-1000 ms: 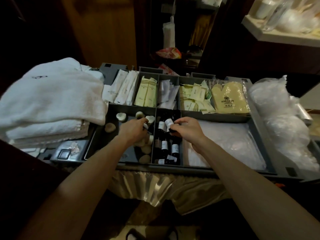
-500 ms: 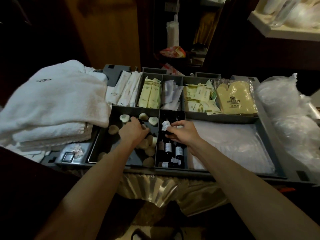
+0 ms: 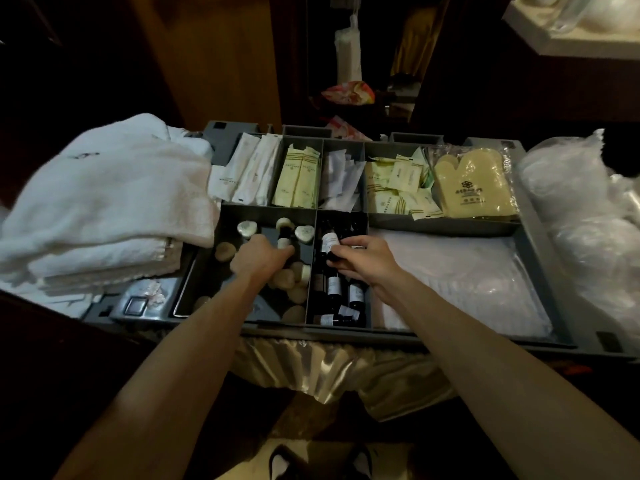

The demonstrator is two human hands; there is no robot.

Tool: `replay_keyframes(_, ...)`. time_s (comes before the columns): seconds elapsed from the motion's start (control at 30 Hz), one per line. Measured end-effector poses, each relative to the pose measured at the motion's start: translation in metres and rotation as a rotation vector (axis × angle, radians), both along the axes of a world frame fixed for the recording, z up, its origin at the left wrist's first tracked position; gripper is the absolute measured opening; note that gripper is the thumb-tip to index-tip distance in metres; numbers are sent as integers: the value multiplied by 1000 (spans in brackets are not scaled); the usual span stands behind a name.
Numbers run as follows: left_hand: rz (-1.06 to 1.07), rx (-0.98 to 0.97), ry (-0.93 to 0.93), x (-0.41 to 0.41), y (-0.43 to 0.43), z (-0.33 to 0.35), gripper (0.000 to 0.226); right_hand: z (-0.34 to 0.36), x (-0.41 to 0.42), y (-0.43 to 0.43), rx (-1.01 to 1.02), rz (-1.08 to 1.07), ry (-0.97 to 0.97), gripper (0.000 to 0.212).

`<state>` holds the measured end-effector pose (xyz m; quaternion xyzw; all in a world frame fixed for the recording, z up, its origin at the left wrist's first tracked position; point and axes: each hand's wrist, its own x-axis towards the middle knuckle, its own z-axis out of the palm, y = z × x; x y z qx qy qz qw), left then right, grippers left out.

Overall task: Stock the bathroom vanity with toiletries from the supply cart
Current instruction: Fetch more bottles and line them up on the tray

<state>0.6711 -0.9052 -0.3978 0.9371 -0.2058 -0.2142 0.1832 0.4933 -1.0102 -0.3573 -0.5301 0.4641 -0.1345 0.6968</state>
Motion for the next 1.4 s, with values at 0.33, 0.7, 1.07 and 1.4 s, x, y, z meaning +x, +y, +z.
replay_keyframes(0.33, 207, -531, 402, -21, 50, 34, 25, 6, 7, 21, 28, 131, -113, 21)
replay_keyframes(0.7, 303, -725, 633, -64, 92, 63, 33, 17, -14, 60, -1, 245, -197, 9)
replay_keyframes(1.07, -54, -701, 709, -120, 95, 80, 28, 46, -95, 102, 1, -35, -264, 26)
replay_keyframes(1.4, -477, -644, 1051, -236, 142, 77, 34, 48, -225, 226, -47, -562, -385, 14)
